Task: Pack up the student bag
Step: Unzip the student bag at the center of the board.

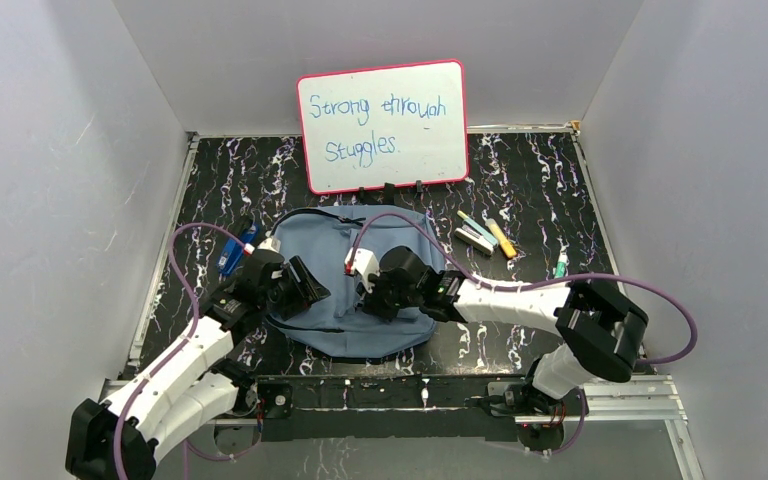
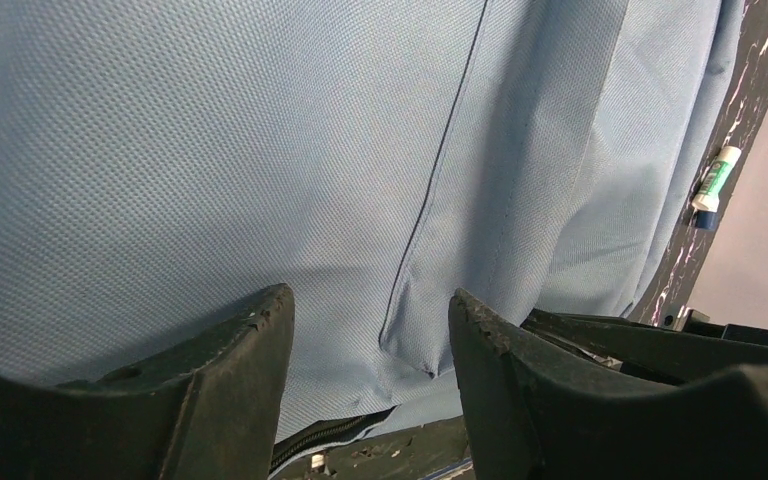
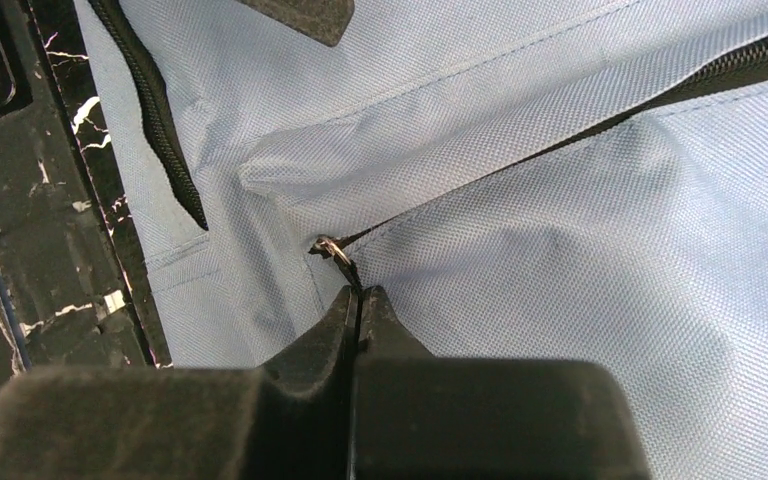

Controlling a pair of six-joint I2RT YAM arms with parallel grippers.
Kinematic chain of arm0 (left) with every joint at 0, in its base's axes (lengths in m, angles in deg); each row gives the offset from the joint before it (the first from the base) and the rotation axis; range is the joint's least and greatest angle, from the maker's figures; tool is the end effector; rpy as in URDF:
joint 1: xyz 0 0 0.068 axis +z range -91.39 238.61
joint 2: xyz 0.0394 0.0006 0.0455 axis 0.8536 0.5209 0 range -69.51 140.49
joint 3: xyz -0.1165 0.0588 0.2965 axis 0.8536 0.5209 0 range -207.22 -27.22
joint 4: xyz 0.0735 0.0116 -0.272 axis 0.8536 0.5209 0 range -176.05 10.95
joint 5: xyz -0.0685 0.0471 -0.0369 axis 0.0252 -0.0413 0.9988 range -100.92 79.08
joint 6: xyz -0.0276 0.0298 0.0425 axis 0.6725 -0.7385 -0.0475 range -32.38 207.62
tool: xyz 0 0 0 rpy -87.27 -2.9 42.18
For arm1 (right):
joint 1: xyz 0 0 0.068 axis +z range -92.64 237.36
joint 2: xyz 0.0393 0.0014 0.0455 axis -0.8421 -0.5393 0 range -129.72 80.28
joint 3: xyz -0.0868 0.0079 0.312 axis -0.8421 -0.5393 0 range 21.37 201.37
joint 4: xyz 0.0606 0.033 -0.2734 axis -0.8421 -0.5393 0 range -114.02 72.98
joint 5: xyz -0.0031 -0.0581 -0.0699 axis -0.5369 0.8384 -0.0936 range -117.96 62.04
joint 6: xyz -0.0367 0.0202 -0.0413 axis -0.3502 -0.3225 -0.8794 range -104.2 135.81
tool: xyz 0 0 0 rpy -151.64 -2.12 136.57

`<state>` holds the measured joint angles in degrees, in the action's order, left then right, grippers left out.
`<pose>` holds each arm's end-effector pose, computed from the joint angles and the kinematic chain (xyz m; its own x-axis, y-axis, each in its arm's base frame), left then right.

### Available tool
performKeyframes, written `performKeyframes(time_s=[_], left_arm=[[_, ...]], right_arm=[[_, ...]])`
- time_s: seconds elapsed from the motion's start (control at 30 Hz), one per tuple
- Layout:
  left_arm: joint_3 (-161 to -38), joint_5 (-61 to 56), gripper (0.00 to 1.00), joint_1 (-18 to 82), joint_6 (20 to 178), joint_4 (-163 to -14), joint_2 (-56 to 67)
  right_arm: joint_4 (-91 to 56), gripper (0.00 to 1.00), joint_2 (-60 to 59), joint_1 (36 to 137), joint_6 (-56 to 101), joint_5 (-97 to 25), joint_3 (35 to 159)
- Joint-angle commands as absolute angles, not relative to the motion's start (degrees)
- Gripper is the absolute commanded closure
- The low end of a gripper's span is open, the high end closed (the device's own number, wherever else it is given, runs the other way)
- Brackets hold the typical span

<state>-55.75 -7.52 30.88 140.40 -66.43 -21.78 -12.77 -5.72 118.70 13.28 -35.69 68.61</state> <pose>0.1489 -0.0811 0.2436 -0.7380 -0.5101 -0.4417 -0.1361 0.7537 -0.6430 0.1578 0.3004 0.2432 -0.2308 -0.5132 -0.8267 -0.9337 0.3558 0.0398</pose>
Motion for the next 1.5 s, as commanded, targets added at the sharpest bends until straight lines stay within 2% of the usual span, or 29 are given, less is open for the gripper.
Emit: performKeyframes(time_s=[0.0,0.23,0.43,0.63,0.8,1.07,1.47], left_arm=[[-55.6,-8.3,0.45,30.7,140.3,-66.4,-23.1],[-56.6,-6.7,0.45,30.7,137.3,-66.3,-23.0],[-55.8,-7.3,0.45,30.7,135.6,-65.6,-22.5],[-53.2,-8.5,0.45,30.7,136.4,-64.3,-23.8],[-53.1,-7.1,0.44,30.7,136.0,-64.3,-26.2],[-57.1,3.0,0.36,30.5,125.7,-73.7,-29.5],[-58.5,7.0,0.34,28.6,116.5,-79.8,-21.8]], right_arm=[[-12.3,1.00,-4.4,119.1,13.7,-34.3,71.2],[-20.0,1.00,-2.9,119.1,9.7,-33.4,77.9],[-29.8,1.00,-10.8,118.2,4.1,-26.2,88.2],[-39.2,1.00,-16.7,117.5,3.3,-24.5,96.9],[-42.1,1.00,-15.6,117.5,4.5,-32.5,97.6],[-38.3,1.00,-13.2,117.2,12.5,-42.2,92.2],[-33.3,1.00,-11.6,113.7,20.6,-52.1,91.0]])
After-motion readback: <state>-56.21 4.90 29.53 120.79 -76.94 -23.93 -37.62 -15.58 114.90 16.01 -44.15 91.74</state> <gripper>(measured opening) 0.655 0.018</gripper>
